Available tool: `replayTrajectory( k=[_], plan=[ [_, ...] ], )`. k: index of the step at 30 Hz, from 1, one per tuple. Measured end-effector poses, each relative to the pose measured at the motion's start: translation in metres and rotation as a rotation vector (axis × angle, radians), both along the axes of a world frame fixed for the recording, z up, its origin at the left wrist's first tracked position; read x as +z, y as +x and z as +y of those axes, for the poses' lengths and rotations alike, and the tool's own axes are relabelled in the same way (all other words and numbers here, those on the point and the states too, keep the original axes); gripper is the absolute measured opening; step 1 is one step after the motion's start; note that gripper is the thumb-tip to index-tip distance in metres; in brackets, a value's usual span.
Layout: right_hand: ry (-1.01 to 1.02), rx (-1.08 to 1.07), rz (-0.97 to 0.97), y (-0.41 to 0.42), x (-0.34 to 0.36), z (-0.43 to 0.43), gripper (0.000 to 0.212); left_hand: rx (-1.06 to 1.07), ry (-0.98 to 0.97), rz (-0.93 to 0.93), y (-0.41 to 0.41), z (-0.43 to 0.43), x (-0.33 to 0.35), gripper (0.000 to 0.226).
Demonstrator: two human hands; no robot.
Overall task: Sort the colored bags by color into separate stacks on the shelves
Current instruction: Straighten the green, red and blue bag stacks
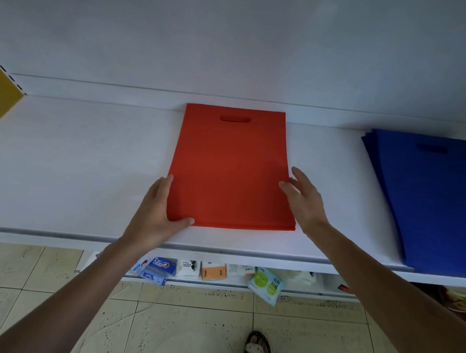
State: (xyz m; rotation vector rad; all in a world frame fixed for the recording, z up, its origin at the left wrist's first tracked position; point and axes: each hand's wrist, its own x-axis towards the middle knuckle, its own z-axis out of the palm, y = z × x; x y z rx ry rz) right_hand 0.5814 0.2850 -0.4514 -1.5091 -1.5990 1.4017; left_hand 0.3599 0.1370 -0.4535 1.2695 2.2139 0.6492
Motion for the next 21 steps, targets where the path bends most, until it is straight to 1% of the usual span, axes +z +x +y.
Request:
replayTrajectory(
  k=[3,6,9,11,14,16,21],
  plan=[
    [0.112,0.111,-0.215,0.000,0.004,0.015,0.057,0.036,0.003,0.118,-0.001,-0.003,-0.001,0.101],
    [0.168,0.179,-0.339,-0.005,0.009,0.039,0.062,0.016,-0.025,0.129,-0.004,-0.005,-0.003,0.102],
    [0.148,0.184,-0.347,-0.014,0.014,0.054,0.064,0.021,-0.027,0.036,-0.005,-0.003,-0.004,0.102],
    [0.153,0.202,-0.325,-0.020,0.015,0.057,0.062,0.039,-0.004,0.016,-0.003,0.000,-0.005,0.097],
    [0.166,0.262,-0.322,-0.032,0.013,0.054,0.063,0.002,-0.009,0.116,0.000,0.000,-0.005,0.088],
    [0.177,0.289,-0.358,-0.039,0.009,0.053,0.064,-0.024,-0.016,0.163,-0.003,0.000,-0.004,0.082],
    [0.160,0.201,-0.339,-0.036,0.007,0.057,0.058,-0.027,-0.066,0.174,-0.004,0.003,-0.001,0.079]
  ],
)
